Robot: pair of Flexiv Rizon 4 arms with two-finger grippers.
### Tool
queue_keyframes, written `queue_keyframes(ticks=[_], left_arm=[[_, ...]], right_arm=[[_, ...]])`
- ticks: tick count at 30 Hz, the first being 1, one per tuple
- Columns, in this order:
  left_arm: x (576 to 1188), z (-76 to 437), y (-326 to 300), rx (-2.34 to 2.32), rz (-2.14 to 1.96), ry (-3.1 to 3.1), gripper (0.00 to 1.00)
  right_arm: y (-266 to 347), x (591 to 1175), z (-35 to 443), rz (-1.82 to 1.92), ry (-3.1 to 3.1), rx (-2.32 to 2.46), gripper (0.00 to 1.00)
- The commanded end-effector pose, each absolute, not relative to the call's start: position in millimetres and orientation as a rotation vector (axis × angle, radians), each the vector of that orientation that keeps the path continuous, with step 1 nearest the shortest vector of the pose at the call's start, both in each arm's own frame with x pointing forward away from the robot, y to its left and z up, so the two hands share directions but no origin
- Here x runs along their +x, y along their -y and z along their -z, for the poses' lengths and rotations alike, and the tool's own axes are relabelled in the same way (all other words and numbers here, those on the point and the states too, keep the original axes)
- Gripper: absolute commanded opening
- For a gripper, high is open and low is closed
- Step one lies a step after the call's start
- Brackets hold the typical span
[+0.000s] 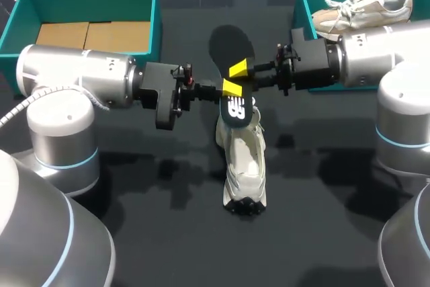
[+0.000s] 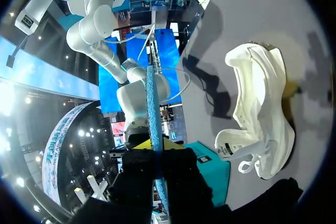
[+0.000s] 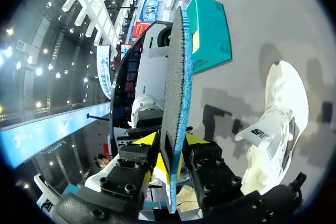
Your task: Take the shoe out of the shoebox, open the shoe tongue, remove and reinsert the insole, then place the shoe into the shoebox
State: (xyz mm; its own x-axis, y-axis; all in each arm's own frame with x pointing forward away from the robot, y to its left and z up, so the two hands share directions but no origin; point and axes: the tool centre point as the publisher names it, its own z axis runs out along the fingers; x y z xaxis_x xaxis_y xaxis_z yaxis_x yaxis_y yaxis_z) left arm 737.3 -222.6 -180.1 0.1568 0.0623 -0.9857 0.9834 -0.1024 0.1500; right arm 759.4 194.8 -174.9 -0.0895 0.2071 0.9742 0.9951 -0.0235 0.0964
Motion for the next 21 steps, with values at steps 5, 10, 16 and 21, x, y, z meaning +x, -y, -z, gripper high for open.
queue_keyframes(ticks=[5, 10, 16, 21], left_arm=[[740.1, 183.7, 227.2, 1.409, 1.117, -1.096, 0.0], [740.2, 185.0, 229.2, 1.414, 1.11, -1.093, 0.0], [741.1, 186.0, 230.2, 1.416, 1.102, -1.094, 0.0], [741.8, 186.5, 230.3, 1.415, 1.1, -1.095, 0.0]], right_arm=[[-199.7, 761.7, 176.8, 1.192, 1.402, -1.332, 0.25], [-200.7, 761.2, 177.9, 1.192, 1.387, -1.323, 0.2], [-200.9, 760.9, 179.7, 1.195, 1.374, -1.312, 0.0], [-200.5, 761.3, 180.7, 1.202, 1.368, -1.305, 0.0]])
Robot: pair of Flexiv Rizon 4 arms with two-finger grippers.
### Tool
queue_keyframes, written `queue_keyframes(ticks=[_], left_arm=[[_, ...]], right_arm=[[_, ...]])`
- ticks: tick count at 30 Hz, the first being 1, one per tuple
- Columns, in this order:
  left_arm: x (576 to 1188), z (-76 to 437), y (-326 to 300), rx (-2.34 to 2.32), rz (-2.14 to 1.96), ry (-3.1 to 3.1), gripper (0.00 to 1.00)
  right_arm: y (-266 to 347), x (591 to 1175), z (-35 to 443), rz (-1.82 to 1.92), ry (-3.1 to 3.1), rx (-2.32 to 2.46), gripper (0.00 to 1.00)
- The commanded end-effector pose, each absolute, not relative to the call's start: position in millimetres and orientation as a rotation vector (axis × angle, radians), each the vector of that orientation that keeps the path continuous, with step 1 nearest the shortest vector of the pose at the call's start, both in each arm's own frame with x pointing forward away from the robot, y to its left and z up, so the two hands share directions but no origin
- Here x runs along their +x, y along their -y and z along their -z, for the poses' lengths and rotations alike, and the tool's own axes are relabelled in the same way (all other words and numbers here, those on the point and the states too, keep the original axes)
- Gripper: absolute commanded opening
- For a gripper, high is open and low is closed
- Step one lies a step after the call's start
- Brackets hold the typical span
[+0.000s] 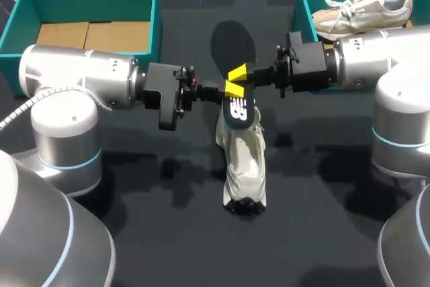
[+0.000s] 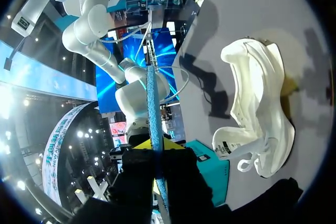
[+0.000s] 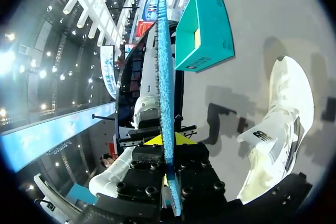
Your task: Take the shoe out of the shoebox, open the shoe tongue, remove and reinsert the insole, then place the shoe into the shoebox
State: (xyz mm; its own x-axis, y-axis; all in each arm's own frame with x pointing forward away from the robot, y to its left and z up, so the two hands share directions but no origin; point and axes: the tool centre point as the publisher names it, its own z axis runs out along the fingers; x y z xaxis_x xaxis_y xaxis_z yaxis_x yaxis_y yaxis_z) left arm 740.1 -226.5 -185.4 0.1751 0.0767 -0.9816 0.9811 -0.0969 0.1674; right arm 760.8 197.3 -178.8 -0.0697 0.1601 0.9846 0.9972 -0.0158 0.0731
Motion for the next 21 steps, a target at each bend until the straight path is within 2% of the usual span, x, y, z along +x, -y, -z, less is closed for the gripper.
queue_keyframes(ticks=[1, 4, 6, 7, 17, 21], left_arm=[[741.8, 186.6, 230.3, 1.415, 1.1, -1.095, 0.0], [740.8, 186.9, 229.0, 1.418, 1.092, -1.097, 0.02], [739.4, 185.9, 224.7, 1.418, 1.091, -1.097, 0.96], [739.4, 185.6, 221.7, 1.416, 1.09, -1.099, 1.0], [749.2, 180.3, 176.1, 1.42, 1.075, -1.203, 1.0], [758.6, 172.6, 156.6, 1.581, 0.968, -1.226, 1.0]], right_arm=[[-200.4, 761.4, 180.8, 1.203, 1.367, -1.302, 0.0], [-200.4, 762.4, 182.0, 1.204, 1.361, -1.29, 0.0], [-199.4, 762.5, 184.0, 1.208, 1.353, -1.276, 0.0], [-198.5, 762.2, 185.4, 1.208, 1.35, -1.273, 0.0], [-191.4, 759.0, 204.0, 1.2, 1.302, -1.295, 0.0], [-192.3, 757.9, 207.6, 1.184, 1.284, -1.303, 0.0]])
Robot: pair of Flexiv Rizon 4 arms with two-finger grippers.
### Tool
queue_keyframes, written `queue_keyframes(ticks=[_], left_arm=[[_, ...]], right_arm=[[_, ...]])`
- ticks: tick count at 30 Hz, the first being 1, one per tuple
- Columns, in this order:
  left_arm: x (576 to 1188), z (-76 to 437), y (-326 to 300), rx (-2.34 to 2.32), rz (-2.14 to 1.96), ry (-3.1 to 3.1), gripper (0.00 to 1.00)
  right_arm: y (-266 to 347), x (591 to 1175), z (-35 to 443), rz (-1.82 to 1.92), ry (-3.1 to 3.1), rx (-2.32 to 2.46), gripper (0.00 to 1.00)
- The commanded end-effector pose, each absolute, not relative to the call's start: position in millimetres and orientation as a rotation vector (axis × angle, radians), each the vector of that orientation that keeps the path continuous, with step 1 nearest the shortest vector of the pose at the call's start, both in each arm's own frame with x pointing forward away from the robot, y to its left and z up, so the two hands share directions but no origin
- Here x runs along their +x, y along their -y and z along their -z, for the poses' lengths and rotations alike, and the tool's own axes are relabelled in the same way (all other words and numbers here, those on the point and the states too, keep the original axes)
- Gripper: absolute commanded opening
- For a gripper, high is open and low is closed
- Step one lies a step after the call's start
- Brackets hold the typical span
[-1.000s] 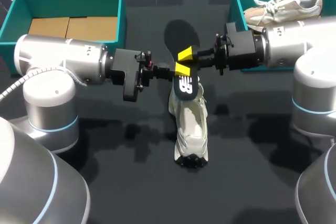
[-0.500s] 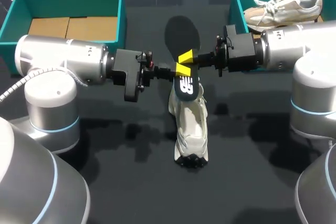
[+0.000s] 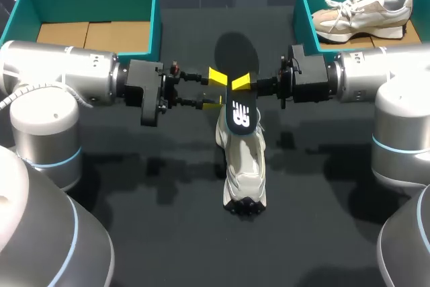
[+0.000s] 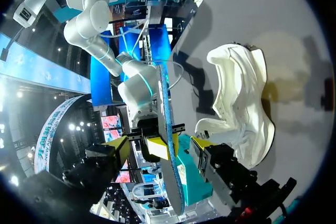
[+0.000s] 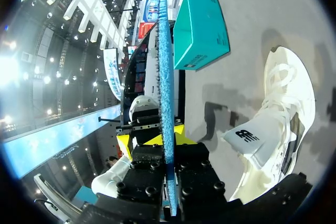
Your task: Take the shoe out of the shoebox, open the shoe tongue, remove and reinsert the insole, then place the shoe into the shoebox
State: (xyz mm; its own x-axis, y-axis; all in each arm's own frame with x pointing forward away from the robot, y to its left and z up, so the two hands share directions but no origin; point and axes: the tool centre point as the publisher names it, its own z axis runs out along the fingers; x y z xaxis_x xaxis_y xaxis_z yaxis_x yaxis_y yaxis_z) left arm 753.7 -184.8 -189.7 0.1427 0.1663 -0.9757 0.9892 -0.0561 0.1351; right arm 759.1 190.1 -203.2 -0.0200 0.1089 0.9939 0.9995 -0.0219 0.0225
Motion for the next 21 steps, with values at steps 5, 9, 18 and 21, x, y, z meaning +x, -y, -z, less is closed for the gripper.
queue_keyframes(ticks=[5, 9, 18, 21], left_arm=[[758.6, 172.6, 156.6, 1.581, 0.968, -1.226, 1.0], [758.6, 172.6, 156.6, 1.581, 0.968, -1.226, 1.0], [773.0, 166.3, 143.6, 1.58, 0.974, -1.285, 1.0], [780.3, 162.3, 137.3, 1.6, 0.965, -1.327, 1.0]], right_arm=[[-192.3, 757.7, 208.5, 1.181, 1.28, -1.306, 0.0], [-192.3, 757.7, 208.5, 1.181, 1.28, -1.306, 0.0], [-192.3, 757.7, 208.5, 1.181, 1.28, -1.306, 0.0], [-192.3, 757.7, 208.5, 1.181, 1.28, -1.306, 0.0]])
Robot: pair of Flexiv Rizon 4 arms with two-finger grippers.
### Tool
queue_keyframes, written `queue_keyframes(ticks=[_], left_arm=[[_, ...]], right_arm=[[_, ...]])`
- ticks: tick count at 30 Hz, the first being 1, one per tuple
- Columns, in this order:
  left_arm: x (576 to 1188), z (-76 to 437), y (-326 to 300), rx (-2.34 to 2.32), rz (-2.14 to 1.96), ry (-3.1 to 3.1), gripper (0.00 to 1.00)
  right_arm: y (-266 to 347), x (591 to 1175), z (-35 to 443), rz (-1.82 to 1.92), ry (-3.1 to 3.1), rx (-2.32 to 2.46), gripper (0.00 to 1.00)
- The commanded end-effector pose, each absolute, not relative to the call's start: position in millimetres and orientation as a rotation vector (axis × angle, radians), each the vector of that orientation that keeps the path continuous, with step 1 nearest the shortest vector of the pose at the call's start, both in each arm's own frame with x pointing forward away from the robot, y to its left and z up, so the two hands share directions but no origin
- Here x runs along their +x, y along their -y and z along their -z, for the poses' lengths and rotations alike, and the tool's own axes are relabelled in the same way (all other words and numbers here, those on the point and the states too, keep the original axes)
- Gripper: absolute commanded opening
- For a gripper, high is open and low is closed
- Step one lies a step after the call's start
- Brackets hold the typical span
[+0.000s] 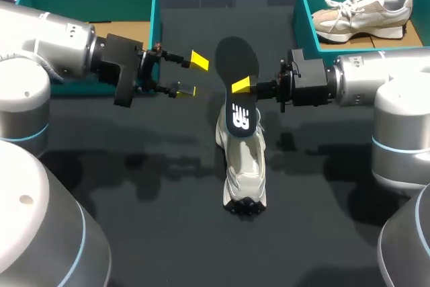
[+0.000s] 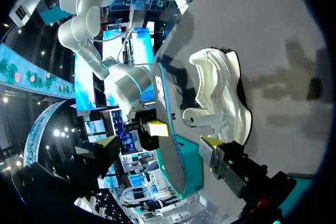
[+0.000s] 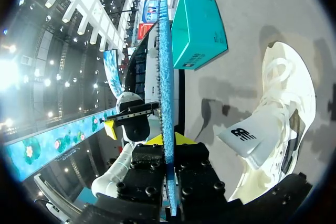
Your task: Take the shoe out of the shoebox, open the shoe tongue, remove and reinsert the insole, then place the shoe into the shoebox
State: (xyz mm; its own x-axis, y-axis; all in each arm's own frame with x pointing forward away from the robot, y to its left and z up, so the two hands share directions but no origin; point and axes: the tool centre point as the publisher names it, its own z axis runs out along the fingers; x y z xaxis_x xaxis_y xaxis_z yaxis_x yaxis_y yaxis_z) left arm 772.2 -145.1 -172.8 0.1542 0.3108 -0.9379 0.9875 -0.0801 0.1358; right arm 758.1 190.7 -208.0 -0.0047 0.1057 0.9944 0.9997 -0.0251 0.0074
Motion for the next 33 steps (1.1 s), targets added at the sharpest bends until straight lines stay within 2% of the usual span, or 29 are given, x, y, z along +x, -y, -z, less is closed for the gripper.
queue_keyframes(ticks=[1, 14, 33], left_arm=[[782.2, 160.7, 136.1, 1.614, 0.959, -1.343, 1.0], [818.1, 123.5, 129.1, 1.798, 0.827, -1.597, 1.0], [848.9, 105.0, 158.0, 2.086, 0.561, -1.807, 1.0]], right_arm=[[-192.3, 757.7, 208.5, 1.181, 1.28, -1.306, 0.0], [-192.3, 757.7, 208.5, 1.181, 1.28, -1.306, 0.0], [-192.3, 757.7, 208.5, 1.181, 1.28, -1.306, 0.0]])
